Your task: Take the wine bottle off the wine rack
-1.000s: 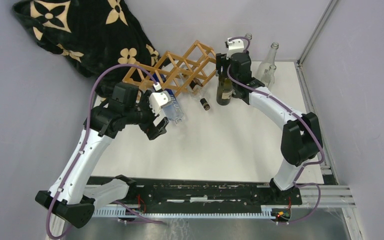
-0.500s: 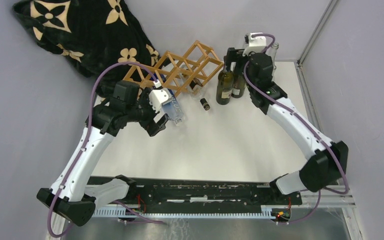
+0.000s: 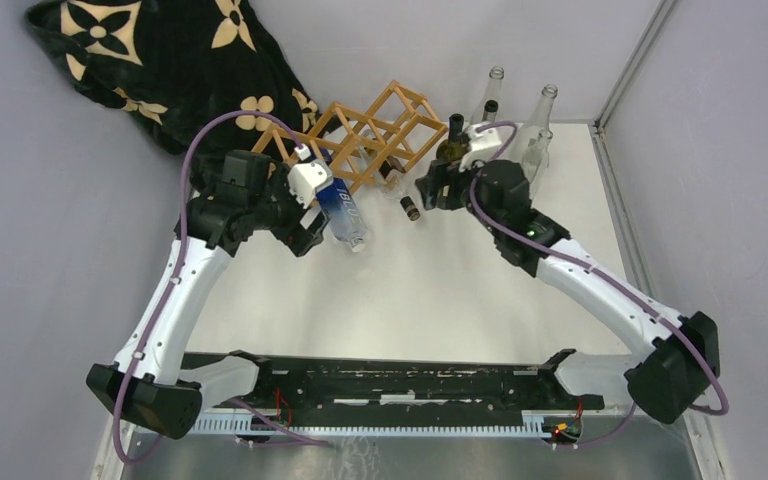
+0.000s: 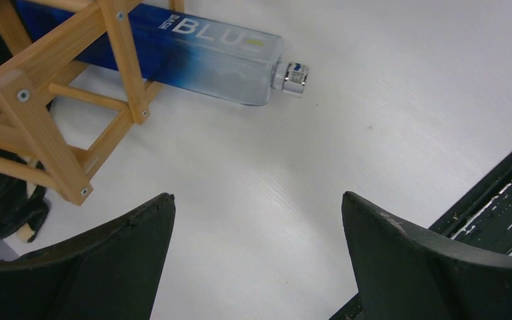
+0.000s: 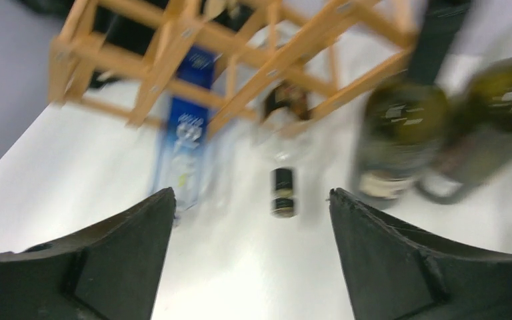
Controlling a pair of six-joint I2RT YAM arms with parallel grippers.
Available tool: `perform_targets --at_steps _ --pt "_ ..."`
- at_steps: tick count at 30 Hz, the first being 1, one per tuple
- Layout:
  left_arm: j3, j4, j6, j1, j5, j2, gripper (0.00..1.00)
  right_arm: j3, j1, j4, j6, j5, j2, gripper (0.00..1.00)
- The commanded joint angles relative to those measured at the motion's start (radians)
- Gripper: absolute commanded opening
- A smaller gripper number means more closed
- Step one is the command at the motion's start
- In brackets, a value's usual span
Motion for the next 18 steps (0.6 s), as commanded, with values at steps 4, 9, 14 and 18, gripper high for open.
perform_targets --at_steps 4,9,14,18 --pt "-0.014 0.04 0.052 0.114 0.042 0.008 1.0 0.068 0.148 0.044 0.071 -0.244 0.228 0.98" --pt "-0.04 0.019 0.086 0.137 0.055 -0.022 1.0 0.151 0.183 0.091 0.147 -0.322 0.432 0.98" --pt "-0.065 -0.004 0.132 0.138 0.081 -0.065 1.0 0.244 0.184 0.141 0.203 -0.33 0.57 0.98" --pt "-0.112 -0.026 0.197 0.138 0.077 -0.098 1.0 0.338 0.183 0.136 0.21 -0.302 0.675 0.98"
